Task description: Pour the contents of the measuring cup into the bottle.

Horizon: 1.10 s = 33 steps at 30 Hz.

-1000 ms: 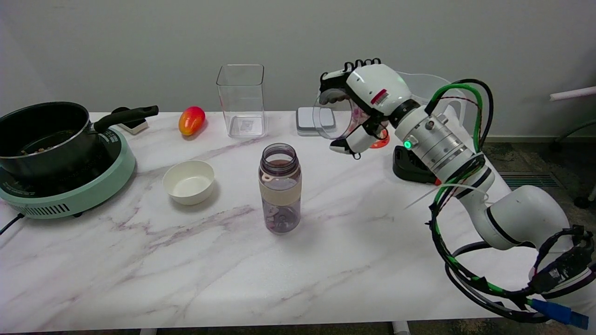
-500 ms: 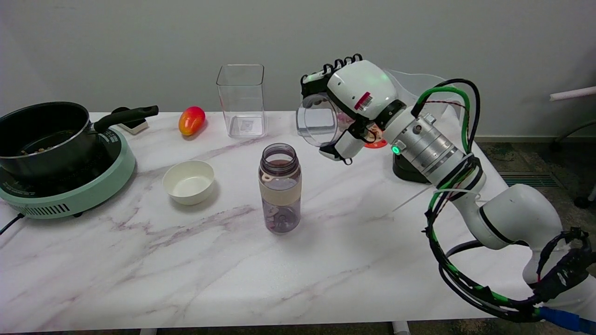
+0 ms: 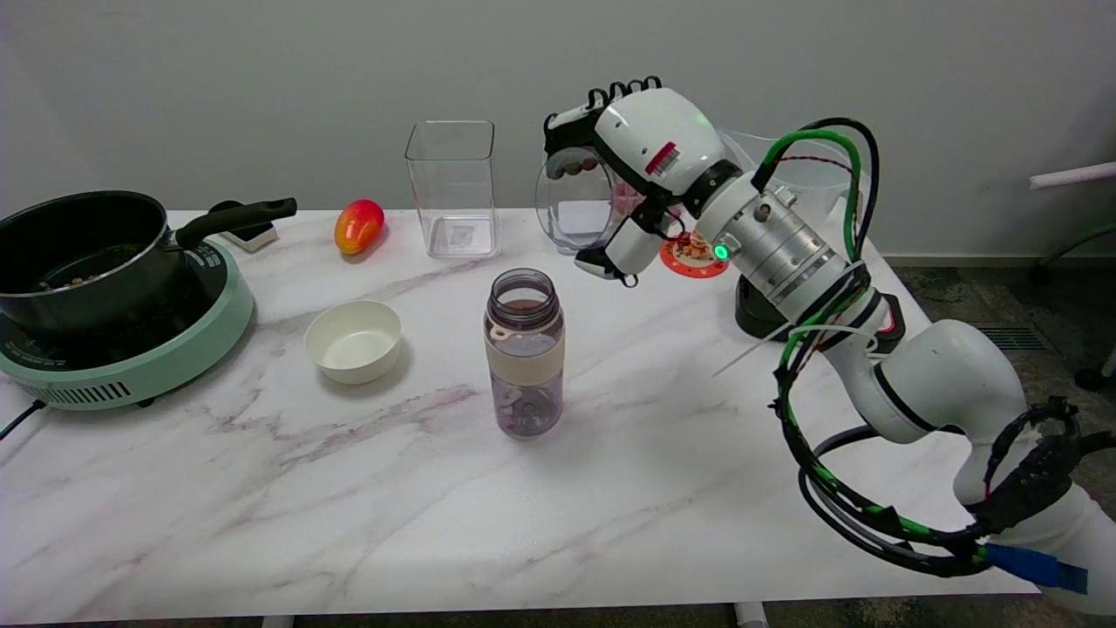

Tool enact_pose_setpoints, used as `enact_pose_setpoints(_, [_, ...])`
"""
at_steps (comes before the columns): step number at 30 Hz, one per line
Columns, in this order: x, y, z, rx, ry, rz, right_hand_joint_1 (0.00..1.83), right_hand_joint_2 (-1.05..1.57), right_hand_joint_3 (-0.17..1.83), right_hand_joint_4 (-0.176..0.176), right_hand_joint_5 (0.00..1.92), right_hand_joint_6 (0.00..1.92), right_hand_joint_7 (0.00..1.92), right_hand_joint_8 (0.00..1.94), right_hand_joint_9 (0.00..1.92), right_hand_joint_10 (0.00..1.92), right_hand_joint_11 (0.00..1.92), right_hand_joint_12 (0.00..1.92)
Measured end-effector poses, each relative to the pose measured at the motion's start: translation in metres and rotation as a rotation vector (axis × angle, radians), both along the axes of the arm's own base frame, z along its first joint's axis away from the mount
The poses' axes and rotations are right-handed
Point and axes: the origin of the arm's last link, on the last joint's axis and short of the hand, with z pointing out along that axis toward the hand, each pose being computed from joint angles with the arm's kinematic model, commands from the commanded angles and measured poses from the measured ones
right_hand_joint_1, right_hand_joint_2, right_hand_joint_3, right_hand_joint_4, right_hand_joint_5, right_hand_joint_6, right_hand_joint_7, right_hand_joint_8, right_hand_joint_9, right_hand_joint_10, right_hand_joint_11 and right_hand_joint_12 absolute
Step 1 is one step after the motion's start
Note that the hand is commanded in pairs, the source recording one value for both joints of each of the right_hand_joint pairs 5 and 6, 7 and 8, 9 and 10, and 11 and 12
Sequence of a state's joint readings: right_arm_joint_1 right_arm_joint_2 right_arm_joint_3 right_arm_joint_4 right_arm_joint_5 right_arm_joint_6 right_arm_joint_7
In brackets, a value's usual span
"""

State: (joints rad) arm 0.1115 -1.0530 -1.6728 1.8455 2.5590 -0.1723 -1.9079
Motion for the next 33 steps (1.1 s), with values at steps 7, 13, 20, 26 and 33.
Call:
enact_pose_setpoints(7, [0.001,-0.011,-0.007,-0.004,-0.001,-0.017,1.53,0.17,1.24,0.0,1.02,1.02,1.27,1.27,1.16,1.16,0.89,0.89])
enact_pose_setpoints(13, [-0.001,-0.018,-0.012,-0.004,0.016,-0.027,1.52,0.2,1.22,0.0,1.03,1.03,1.28,1.28,1.17,1.17,0.9,0.9])
enact_pose_setpoints(20, [-0.004,-0.021,-0.017,-0.003,0.048,-0.031,1.51,0.29,1.15,0.0,1.09,1.09,1.32,1.32,1.2,1.2,0.94,0.94])
enact_pose_setpoints(26, [-0.009,-0.019,-0.022,-0.006,0.088,-0.03,1.51,0.3,1.14,0.0,1.09,1.09,1.32,1.32,1.2,1.2,0.94,0.94])
enact_pose_setpoints(33, [-0.014,-0.015,-0.027,-0.009,0.142,-0.021,1.51,0.31,1.12,0.0,1.09,1.09,1.32,1.32,1.21,1.21,0.95,0.95])
